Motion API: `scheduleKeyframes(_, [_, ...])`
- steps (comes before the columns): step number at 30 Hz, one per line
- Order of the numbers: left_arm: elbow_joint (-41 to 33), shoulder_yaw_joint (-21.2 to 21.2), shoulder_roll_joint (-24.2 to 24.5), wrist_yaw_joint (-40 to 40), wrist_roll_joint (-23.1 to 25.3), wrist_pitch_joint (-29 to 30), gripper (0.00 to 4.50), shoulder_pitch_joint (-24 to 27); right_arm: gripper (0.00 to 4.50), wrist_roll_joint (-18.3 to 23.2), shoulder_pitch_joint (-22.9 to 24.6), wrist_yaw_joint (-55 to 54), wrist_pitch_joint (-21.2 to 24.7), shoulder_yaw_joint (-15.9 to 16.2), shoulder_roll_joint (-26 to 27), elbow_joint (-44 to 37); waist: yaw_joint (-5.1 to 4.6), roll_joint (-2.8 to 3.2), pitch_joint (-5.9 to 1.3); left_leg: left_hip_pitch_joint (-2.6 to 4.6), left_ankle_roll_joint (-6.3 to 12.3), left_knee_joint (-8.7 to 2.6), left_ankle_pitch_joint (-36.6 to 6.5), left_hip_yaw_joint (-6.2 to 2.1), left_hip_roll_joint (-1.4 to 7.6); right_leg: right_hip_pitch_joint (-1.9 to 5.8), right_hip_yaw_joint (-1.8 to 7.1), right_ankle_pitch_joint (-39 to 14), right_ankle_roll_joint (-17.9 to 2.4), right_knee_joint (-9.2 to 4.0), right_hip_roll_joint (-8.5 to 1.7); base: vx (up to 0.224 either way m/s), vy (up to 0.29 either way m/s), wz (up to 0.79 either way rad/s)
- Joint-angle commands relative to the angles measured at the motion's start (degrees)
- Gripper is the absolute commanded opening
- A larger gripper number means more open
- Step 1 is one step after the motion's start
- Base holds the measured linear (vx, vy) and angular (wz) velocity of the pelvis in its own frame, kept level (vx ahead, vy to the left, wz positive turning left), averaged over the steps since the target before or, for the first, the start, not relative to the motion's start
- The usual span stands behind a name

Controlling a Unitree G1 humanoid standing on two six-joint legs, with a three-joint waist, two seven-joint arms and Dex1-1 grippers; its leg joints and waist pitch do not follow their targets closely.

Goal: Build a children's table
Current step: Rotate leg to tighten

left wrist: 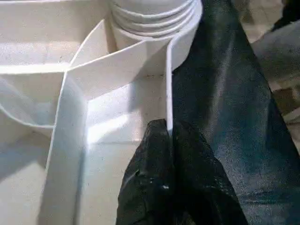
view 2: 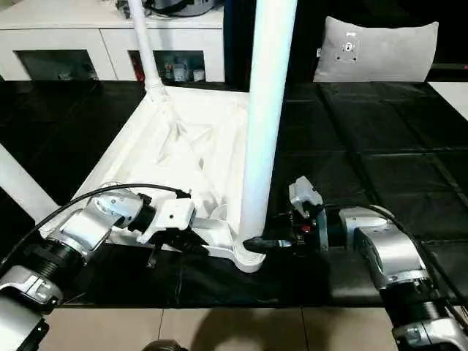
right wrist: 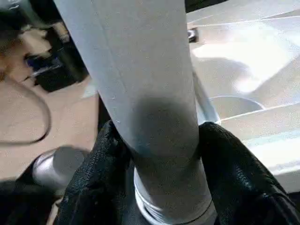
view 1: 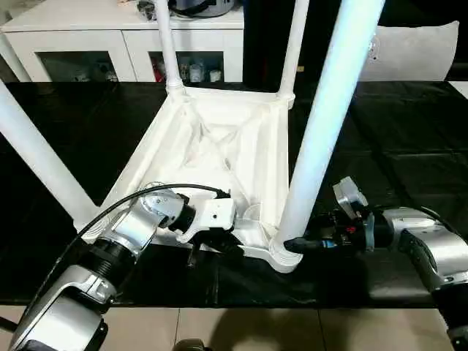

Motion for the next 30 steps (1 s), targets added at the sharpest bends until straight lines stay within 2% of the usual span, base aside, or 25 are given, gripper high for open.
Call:
scheduleKeyframes(1, [-1.4, -0.7, -3.1, 4.2, 0.3, 4.2, 0.0, 0.6, 1.98, -2.6, -1.2, -9.8, 0.2, 0.1, 4.0, 0.3, -0.57, -1.3, -3.7, -0.47, 3.3, -4.48, -2.4, -1.02, 4.31, 3.61, 4.07, -25.2, -2.6, -5.13, -5.55, 0.0, 0.0, 0.0])
scheduleKeyframes(3, [-2.1, -0.1, -4.8, 7.3, 0.6, 7.9, 0.0, 0.6, 1.97, -4.9, -2.8, -19.2, 0.6, -1.4, 7.8, 2.8, -2.11, -1.41, -3.24, -0.22, 1.33, -4.55, -6.2, -0.99, 3.52, 3.7, 3.11, -32.4, 0.9, -6.58, -5.36, 0.0, 0.0, 0.0])
scheduleKeyframes(4, [-2.4, 0.3, -5.8, 8.8, 0.6, 9.6, 0.0, 0.6, 1.95, -5.5, -3.6, -23.5, 1.4, -2.3, 9.7, 4.0, -2.65, -1.35, -3.08, -0.17, 0.97, -4.51, -7.2, -1.07, 3.45, 3.73, 2.69, -34.0, 1.8, -6.97, -5.31, 0.0, 0.0, 0.0])
scheduleKeyframes(5, [-2.8, 1.1, -7.9, 11.9, 0.6, 12.9, 0.0, 0.5, 1.94, -7.0, -4.9, -31.1, 2.7, -3.6, 12.6, 5.7, -3.78, -1.11, -3.04, 0.09, 0.55, -4.3, -9.4, -1.22, 3.38, 3.79, 1.74, -36.0, 3.4, -7.82, -5.21, 0.0, 0.0, 0.0])
scheduleKeyframes(6, [-2.8, 1.5, -9.0, 13.7, 0.6, 14.3, 0.0, 0.4, 1.94, -7.9, -5.6, -34.7, 3.0, -4.1, 13.8, 6.7, -4.53, -0.86, -3.01, 0.24, 0.15, -4.29, -10.5, -1.38, 3.65, 3.87, 1.27, -36.1, 3.5, -7.96, -5.18, 0.0, 0.0, 0.0])
scheduleKeyframes(7, [-2.7, 1.7, -9.4, 14.4, 0.7, 14.9, 0.0, 0.3, 1.93, -8.2, -5.8, -36.0, 3.0, -4.3, 14.3, 7.1, -6.08, -0.68, -3.01, -0.44, -0.02, -4.41, -13.2, -1.91, 4.23, 4.78, 0.12, -35.6, 5.0, -8.33, -5.04, 0.0, 0.0, 0.0])
scheduleKeyframes(8, [-2.4, 2.3, -10.5, 16.5, 0.8, 16.2, 0.0, 0.0, 1.93, -8.6, -6.4, -39.0, 3.1, -5.1, 15.4, 8.1, -7.01, 0.55, -3.02, 0.74, 0.53, -4.86, -18.4, -2.21, 5.73, 4.84, -0.48, -33.8, 5.0, -8.61, -5.01, 0.0, 0.0, 0.0])
scheduleKeyframes(9, [-2.0, 2.9, -11.7, 18.6, 0.8, 17.3, 0.0, -0.3, 1.93, -8.5, -7.0, -41.8, 3.1, -6.1, 16.6, 9.2, -7.78, 1.29, -2.98, -0.04, 0.48, -6.41, -23.7, -3.38, 7.85, 6.02, 0.17, -28.5, 3.8, -6.36, -4.97, 0.0, 0.0, 0.0])
scheduleKeyframes(10, [-1.3, 4.1, -13.7, 22.3, 1.0, 18.6, 0.0, -0.8, 1.93, -8.6, -8.0, -46.0, 2.8, -7.5, 18.2, 10.9, -8.03, 1.32, -2.96, -0.11, 0.26, -7.35, -26.3, -3.69, 8.93, 6.15, 1.11, -24.4, 2.7, -4.47, -4.86, 0.0, 0.0, 0.0])
scheduleKeyframes(11, [-0.8, 5.0, -15.2, 25.2, 1.0, 19.4, 0.0, -1.2, 1.93, -8.6, -8.8, -49.0, 2.4, -8.7, 19.3, 12.3, -8.19, 0.6, -2.84, 0.28, -0.9, -7.97, -29.4, -3.81, 8.86, 5.66, 2.73, -20.1, 1.0, -3.32, -5.13, 0.0, 0.0, 0.0])
scheduleKeyframes(12, [0.0, 6.4, -17.5, 29.0, 0.7, 19.5, 0.0, -1.7, 1.93, -8.7, -9.4, -51.5, 0.7, -9.9, 20.5, 13.6, -8.43, -0.97, -2.46, 1.77, -1.66, -5.23, -26.1, -1.94, 4.46, 3.41, 2.13, -31.4, 1.5, -7.48, -5.9, 0.0, 0.0, 0.0])
scheduleKeyframes(13, [0.2, 6.8, -18.0, 29.8, 0.7, 19.3, 0.0, -1.9, 1.93, -8.8, -9.5, -51.8, 0.2, -10.1, 20.7, 13.9, -8.11, -1.52, -2.39, 3.04, -1.15, -3.02, -20.9, -0.67, 1.88, 2.18, 0.82, -38.4, 2.6, -9.65, -6.17, 0.0, 0.0, 0.0])
scheduleKeyframes(14, [0.2, 7.3, -19.0, 31.1, 0.7, 19.3, 0.0, -2.0, 1.93, -8.8, -9.5, -51.7, -0.9, -10.4, 21.3, 14.0, -7.88, -1.39, -2.47, 2.87, -0.06, -2.15, -16.5, -0.07, 0.71, 2.51, 0.08, -41.9, 3.6, -9.92, -6.55, 0.0, 0.0, 0.0])
scheduleKeyframes(15, [0.0, 7.2, -19.4, 31.2, 0.9, 19.3, 0.0, -2.0, 2.47, -8.6, -9.4, -51.2, -1.6, -10.7, 21.7, 13.8, -7.13, -0.84, -3.25, -0.16, 2.45, -3.57, -9.7, -0.77, 2.17, 4.76, 0.22, -38.2, 5.8, -9.09, -5.93, 0.059, -0.019, -0.04])
scheduleKeyframes(16, [-0.3, 6.9, -19.3, 31.0, 1.1, 19.4, 0.0, -1.9, 2.61, -8.5, -9.2, -51.0, -1.9, -10.8, 21.8, 13.5, -6.96, -0.49, -3.65, 0.11, 2.4, -3.95, -8.4, -1.02, 2.94, 4.56, 0.46, -34.5, 5.2, -8.85, -5.7, 0.0, 0.0, 0.0])
scheduleKeyframes(17, [-0.7, 6.1, -18.8, 30.5, 1.9, 19.1, 0.0, -1.7, 2.61, -7.8, -8.6, -49.5, -2.5, -10.8, 22.1, 12.2, -7.01, 0.21, -4.06, -0.56, 2.54, -4.48, -6.0, -1.89, 4.27, 4.93, 1.09, -25.1, 2.4, -7.21, -5.55, 0.0, 0.0, 0.0])
scheduleKeyframes(18, [-0.9, 5.6, -18.3, 30.2, 2.3, 18.8, 0.0, -1.5, 2.67, -7.7, -8.3, -48.9, -2.4, -10.5, 21.8, 11.5, -7.07, 0.13, -4.21, -0.79, 2.84, -4.6, -4.6, -2.17, 4.89, 4.9, 1.5, -20.8, 0.8, -6.46, -5.49, 0.0, 0.0, 0.0])
scheduleKeyframes(19, [-0.9, 5.4, -18.1, 30.0, 2.5, 18.6, 0.0, -1.5, 2.82, -7.6, -8.0, -48.5, -2.6, -10.4, 21.7, 11.2, -6.59, -0.04, -4.51, 0.08, 3.35, -4.41, -3.0, -1.93, 5.37, 4.03, 2.27, -14.9, -2.7, -5.57, -5.61, 0.058, 0.002, 0.13])
scheduleKeyframes(20, [-0.8, 5.2, -17.5, 29.7, 2.7, 18.2, 0.0, -1.3, 2.97, -7.5, -7.5, -47.6, -3.4, -10.2, 21.3, 10.5, -6.49, -0.37, -4.54, 0.06, 3.66, -4.33, -2.1, -1.75, 5.19, 3.93, 2.6, -13.3, -4.1, -5.13, -5.62, 0.058, 0.002, 0.13])
scheduleKeyframes(21, [-0.2, 4.9, -16.4, 29.1, 3.3, 16.8, 0.0, -1.3, 3.05, -7.0, -6.7, -45.5, -4.5, -10.1, 20.3, 9.5, -5.76, 0.07, -4.81, -0.97, 5.39, -4.13, 1.2, -1.67, 4.68, 4.82, 2.78, -9.5, -6.6, -4.13, -5.81, 0.0, 0.0, 0.0])
scheduleKeyframes(22, [0.2, 4.6, -15.6, 28.5, 3.6, 15.8, 0.0, -1.2, 3.1, -6.7, -6.1, -43.7, -5.5, -9.9, 19.5, 8.9, -5.38, 0.11, -5.06, -0.7, 6.05, -3.9, 2.6, -1.55, 4.79, 4.52, 2.89, -7.8, -6.8, -3.88, -5.84, 0.0, 0.0, 0.0])
scheduleKeyframes(23, [0.6, 4.2, -14.5, 27.6, 4.0, 14.6, 0.0, -1.1, 3.17, -6.4, -5.3, -40.8, -6.7, -9.4, 18.0, 7.9, -5.01, -0.15, -5.23, -1.11, 7.64, -3.57, 5.2, -1.58, 4.66, 4.64, 2.97, -4.3, -7.2, -3.12, -5.78, 0.0, 0.0, 0.0])
scheduleKeyframes(25, [0.7, 4.0, -13.9, 26.7, 4.0, 13.7, 0.0, -1.0, 3.41, -6.2, -4.7, -39.1, -6.9, -9.1, 17.0, 7.2, -4.19, -0.21, -4.97, -1.45, 9.05, -3.45, 6.2, -1.36, 4.54, 4.49, 3.03, -3.8, -7.5, -3.0, -5.83, 0.0, 0.0, 0.0])
scheduleKeyframes(28, [0.8, 2.8, -11.5, 23.3, 4.1, 10.7, 0.0, -0.6, 3.54, -5.5, -3.5, -33.3, -7.1, -9.0, 13.6, 5.6, -3.39, -0.16, -4.66, -1.18, 8.0, -3.66, 3.2, -1.09, 4.56, 4.41, 2.86, -10.6, -5.6, -3.95, -5.7, 0.0, 0.0, 0.0])
scheduleKeyframes(30, [0.6, 2.0, -9.9, 20.7, 4.0, 8.3, 0.0, -0.4, 3.89, -5.2, -2.8, -29.1, -7.1, -8.5, 11.0, 4.8, -2.68, -0.14, -4.23, -0.61, 5.93, -4.1, -1.2, -1.0, 4.69, 4.16, 2.7, -18.3, -2.6, -5.12, -5.53, 0.0, 0.0, 0.0])
